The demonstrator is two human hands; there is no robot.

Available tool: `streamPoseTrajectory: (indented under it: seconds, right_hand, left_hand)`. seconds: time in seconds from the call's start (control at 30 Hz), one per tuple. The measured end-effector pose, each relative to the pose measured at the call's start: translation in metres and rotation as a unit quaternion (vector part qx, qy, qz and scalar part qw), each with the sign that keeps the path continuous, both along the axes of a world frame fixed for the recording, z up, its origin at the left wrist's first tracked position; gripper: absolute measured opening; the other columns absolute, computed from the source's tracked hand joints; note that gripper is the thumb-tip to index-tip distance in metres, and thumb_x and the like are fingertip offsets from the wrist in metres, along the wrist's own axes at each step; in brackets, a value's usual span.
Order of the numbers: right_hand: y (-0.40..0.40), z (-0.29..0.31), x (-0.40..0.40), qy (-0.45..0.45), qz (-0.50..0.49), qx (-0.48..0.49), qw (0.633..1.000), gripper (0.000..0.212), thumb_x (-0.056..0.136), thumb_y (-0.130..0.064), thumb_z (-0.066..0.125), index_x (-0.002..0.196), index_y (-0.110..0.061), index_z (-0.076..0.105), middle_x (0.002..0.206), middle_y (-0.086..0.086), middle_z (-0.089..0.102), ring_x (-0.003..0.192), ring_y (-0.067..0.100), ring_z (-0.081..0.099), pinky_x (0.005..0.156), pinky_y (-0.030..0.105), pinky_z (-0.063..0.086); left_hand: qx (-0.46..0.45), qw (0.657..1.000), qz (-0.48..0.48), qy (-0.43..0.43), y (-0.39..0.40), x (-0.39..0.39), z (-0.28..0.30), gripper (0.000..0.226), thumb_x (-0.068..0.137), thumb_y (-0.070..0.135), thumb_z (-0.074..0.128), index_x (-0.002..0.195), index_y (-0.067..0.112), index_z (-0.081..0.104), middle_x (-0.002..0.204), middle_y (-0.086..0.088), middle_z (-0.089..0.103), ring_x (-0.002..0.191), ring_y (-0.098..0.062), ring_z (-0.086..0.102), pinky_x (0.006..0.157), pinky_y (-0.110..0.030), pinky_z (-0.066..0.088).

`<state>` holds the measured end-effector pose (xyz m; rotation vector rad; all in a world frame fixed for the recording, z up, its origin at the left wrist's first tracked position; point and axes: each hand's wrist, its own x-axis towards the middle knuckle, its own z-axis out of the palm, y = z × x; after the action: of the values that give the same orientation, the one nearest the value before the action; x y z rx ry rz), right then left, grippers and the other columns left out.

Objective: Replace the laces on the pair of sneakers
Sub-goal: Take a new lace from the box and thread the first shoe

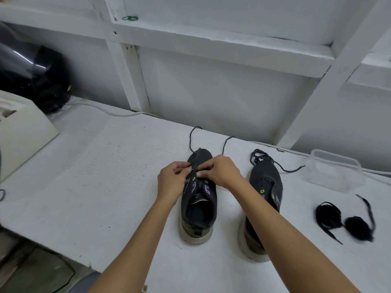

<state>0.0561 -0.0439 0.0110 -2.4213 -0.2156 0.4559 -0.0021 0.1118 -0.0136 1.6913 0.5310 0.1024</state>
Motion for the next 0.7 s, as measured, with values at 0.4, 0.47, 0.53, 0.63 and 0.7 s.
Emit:
streamPoseTrajectory:
  seconds: [0.4,0.47,0.53,0.63,0.7]
  right_hand:
    - [0.0015,-0.0046,-0.0003,0.012,-0.005,0.047,0.999,0.019,0.082,-0.040,0.081,0.100,-0.035,0.081,0.098,-0.013,0.077,0.098,0.009,0.067,0.092,0.038,0.056]
    - [0.0021,-0.0051,-0.0008,0.013,-0.004,0.051,0.999,0.019,0.083,-0.038,0.080,0.101,-0.034,0.081,0.098,-0.013,0.077,0.098,0.009,0.068,0.092,0.038,0.057]
    - [0.0016,-0.0046,-0.0007,0.019,-0.002,0.051,0.999,0.018,0.085,-0.035,0.079,0.102,-0.034,0.081,0.100,-0.012,0.077,0.099,0.009,0.067,0.093,0.037,0.056]
    - [0.0015,-0.0058,0.0001,0.030,-0.014,0.058,0.998,0.016,0.085,-0.028,0.078,0.100,-0.033,0.081,0.098,-0.012,0.077,0.099,0.009,0.067,0.094,0.036,0.056]
    - [0.0033,-0.0054,-0.0009,0.032,-0.020,0.065,0.997,0.018,0.084,-0.024,0.079,0.100,-0.031,0.082,0.098,-0.010,0.077,0.098,0.009,0.068,0.094,0.034,0.056]
  left_hand:
    - [0.081,0.996,-0.036,-0.007,0.0030,0.0049,0.0050,0.013,0.090,0.014,0.072,0.094,0.025,0.077,0.086,0.014,0.073,0.076,0.010,0.066,0.065,-0.004,0.047]
    - [0.102,0.994,-0.039,-0.006,0.0038,0.0068,0.0054,0.012,0.090,0.013,0.071,0.094,0.023,0.077,0.086,0.013,0.073,0.076,0.007,0.066,0.064,-0.004,0.047]
    - [0.102,0.994,-0.036,-0.003,0.0027,0.0067,0.0041,0.011,0.090,0.013,0.071,0.095,0.021,0.077,0.086,0.010,0.074,0.078,0.004,0.067,0.065,-0.006,0.049]
    - [0.103,0.994,-0.027,0.001,0.0005,0.0057,0.0033,0.010,0.089,0.013,0.072,0.096,0.019,0.077,0.086,0.009,0.074,0.079,0.002,0.067,0.065,-0.006,0.048]
    - [0.111,0.994,-0.020,0.001,-0.0009,0.0058,0.0037,0.010,0.089,0.013,0.072,0.095,0.019,0.077,0.084,0.010,0.073,0.078,0.003,0.066,0.063,-0.004,0.047]
